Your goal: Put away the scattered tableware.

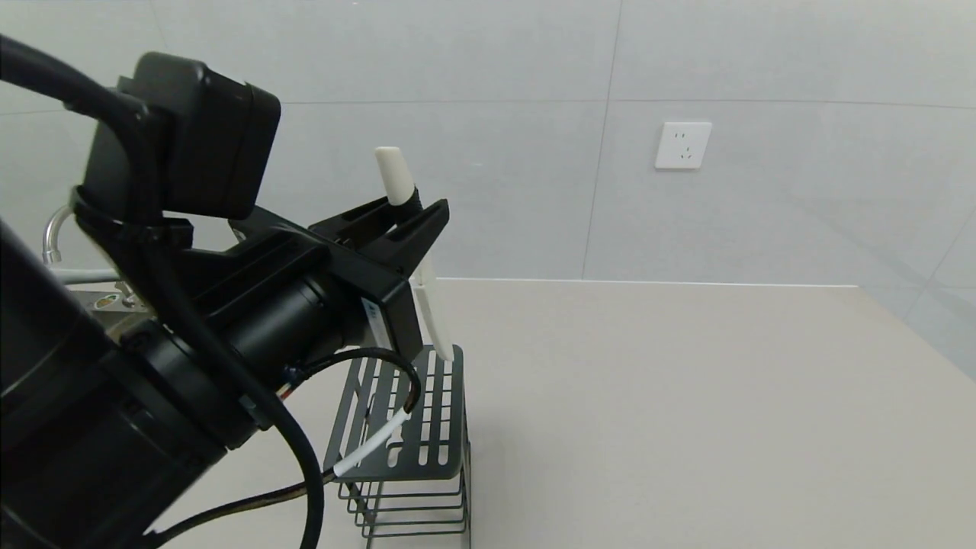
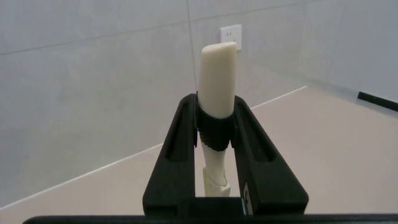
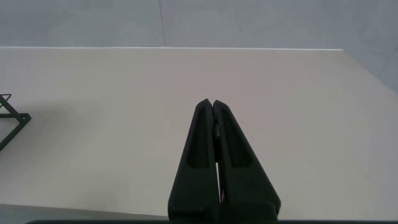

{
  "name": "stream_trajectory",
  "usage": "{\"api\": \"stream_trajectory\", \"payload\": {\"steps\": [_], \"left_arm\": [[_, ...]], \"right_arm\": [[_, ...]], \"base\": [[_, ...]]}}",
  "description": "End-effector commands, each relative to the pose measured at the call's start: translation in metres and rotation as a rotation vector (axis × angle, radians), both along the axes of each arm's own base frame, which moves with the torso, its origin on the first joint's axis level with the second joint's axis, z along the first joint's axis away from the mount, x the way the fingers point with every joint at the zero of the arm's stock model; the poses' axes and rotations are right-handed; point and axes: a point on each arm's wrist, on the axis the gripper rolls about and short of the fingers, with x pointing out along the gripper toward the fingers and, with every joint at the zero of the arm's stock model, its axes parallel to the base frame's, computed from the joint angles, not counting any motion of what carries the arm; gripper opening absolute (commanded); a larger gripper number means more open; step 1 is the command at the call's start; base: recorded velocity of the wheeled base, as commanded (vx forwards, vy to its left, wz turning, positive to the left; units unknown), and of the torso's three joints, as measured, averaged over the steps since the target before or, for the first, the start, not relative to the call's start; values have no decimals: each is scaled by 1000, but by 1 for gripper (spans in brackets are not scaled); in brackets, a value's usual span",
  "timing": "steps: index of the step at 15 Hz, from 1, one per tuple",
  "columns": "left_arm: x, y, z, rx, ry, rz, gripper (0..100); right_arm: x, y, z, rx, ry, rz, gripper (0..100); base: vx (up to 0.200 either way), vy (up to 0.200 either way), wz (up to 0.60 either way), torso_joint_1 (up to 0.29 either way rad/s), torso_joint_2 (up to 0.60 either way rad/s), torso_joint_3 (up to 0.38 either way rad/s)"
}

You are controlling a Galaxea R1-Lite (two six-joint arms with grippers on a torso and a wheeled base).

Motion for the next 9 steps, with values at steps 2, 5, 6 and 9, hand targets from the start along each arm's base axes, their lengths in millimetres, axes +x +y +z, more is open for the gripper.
{"api": "stream_trajectory", "payload": {"steps": [2, 5, 6, 9], "left_arm": [[-1, -2, -3, 8, 19, -8, 0], [-2, -3, -9, 19, 38, -17, 0], [-2, -2, -15, 36, 50, -14, 0], [4, -3, -23, 61, 69, 6, 0]], "right_arm": [[0, 0, 0, 0, 1, 0, 0], [0, 0, 0, 0, 1, 0, 0], [0, 0, 0, 0, 1, 0, 0], [0, 0, 0, 0, 1, 0, 0]], "base": [[0, 0, 0, 0, 0, 0], [0, 0, 0, 0, 0, 0], [0, 0, 0, 0, 0, 0], [0, 0, 0, 0, 0, 0]]}}
